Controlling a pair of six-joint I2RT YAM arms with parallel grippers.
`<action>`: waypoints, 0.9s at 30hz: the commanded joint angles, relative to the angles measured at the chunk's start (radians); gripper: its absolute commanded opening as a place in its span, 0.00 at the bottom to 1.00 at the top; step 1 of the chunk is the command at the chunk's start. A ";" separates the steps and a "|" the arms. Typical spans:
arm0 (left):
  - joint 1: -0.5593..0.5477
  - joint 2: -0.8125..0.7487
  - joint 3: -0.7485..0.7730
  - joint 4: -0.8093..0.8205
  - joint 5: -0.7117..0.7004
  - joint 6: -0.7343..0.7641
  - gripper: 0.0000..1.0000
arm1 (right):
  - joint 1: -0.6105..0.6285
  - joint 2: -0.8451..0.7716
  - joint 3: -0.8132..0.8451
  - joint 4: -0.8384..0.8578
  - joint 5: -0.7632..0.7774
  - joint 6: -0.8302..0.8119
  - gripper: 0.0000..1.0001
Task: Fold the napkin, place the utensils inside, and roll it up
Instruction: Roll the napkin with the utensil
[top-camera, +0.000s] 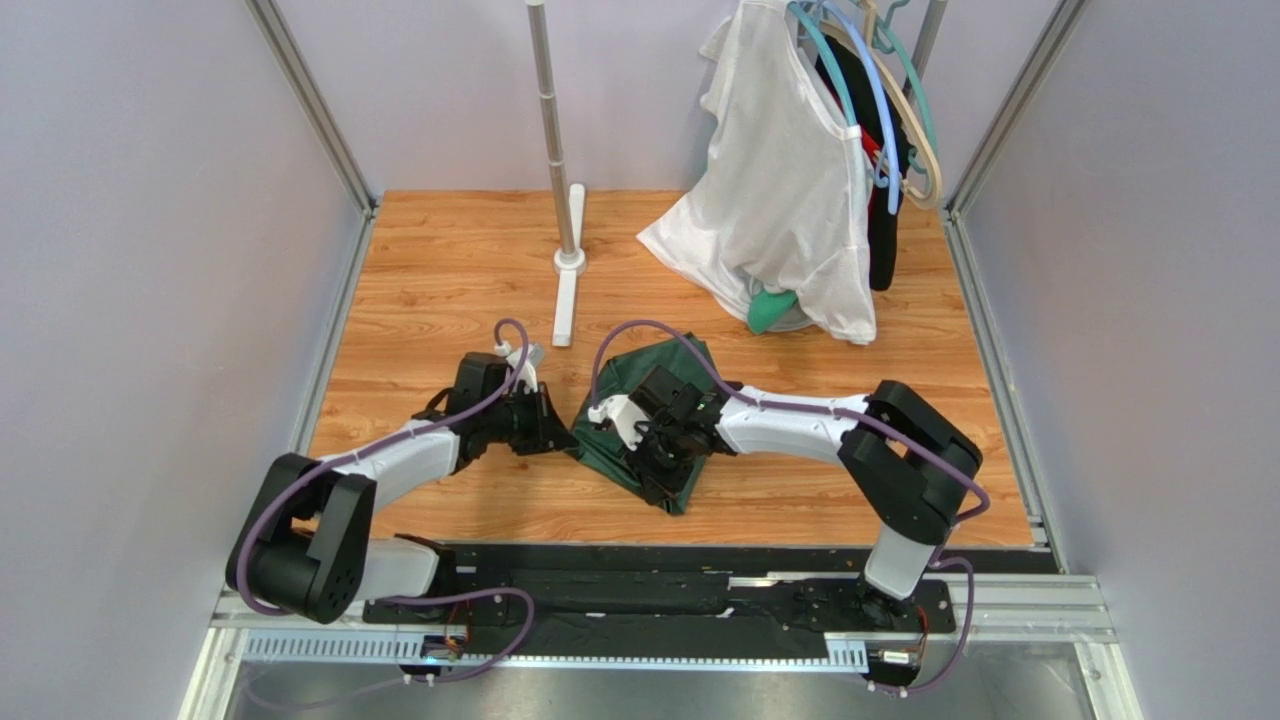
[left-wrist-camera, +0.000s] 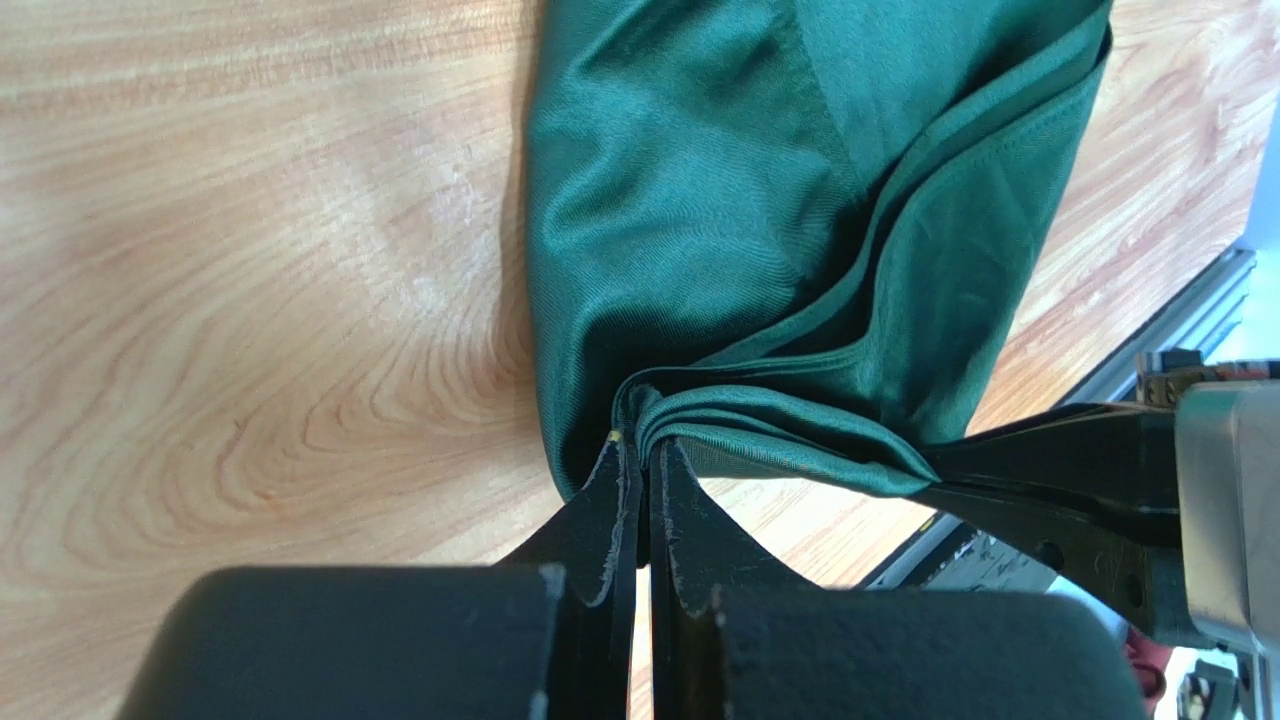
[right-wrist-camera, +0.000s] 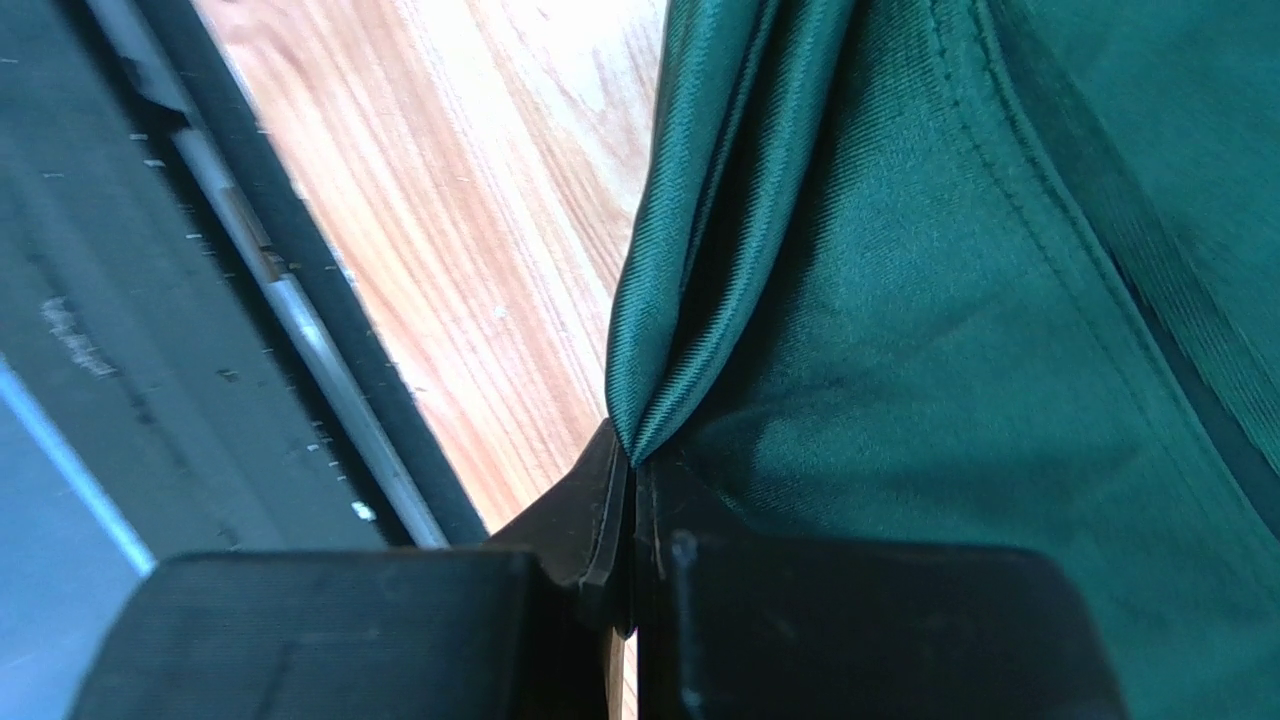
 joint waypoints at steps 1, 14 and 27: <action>0.006 0.016 0.054 -0.003 -0.006 0.031 0.00 | -0.055 0.056 -0.006 0.011 -0.222 -0.016 0.00; 0.006 -0.093 0.103 -0.123 -0.183 0.051 0.57 | -0.144 0.160 0.000 0.028 -0.391 -0.041 0.00; -0.014 -0.542 -0.176 0.101 0.021 0.039 0.53 | -0.217 0.215 0.031 0.020 -0.494 -0.041 0.00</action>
